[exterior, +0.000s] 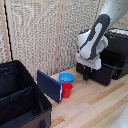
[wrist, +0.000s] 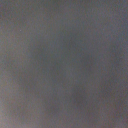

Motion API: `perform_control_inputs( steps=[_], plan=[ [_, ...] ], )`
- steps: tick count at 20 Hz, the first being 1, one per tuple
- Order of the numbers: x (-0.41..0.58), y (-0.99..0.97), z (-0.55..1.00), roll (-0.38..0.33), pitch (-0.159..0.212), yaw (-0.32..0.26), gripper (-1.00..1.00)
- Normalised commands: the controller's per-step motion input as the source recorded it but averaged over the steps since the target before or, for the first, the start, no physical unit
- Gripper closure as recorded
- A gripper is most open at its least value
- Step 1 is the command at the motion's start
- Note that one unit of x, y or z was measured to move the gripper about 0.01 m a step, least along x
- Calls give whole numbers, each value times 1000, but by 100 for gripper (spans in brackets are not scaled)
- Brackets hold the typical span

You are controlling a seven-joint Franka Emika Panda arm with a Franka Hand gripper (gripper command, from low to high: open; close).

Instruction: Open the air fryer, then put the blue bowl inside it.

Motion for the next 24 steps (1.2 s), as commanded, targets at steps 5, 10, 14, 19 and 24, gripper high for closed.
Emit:
perform_control_inputs(
  steps=[5,10,14,19,24],
  plan=[
    [-2,79,134,-6,2,-68,-100],
    [6,102,570,5,0,0,-100],
    [21,229,971,34,7,19,-100],
    [52,392,661,131,94,64,-100],
    [125,403,247,201,76,84,-100]
  ],
)
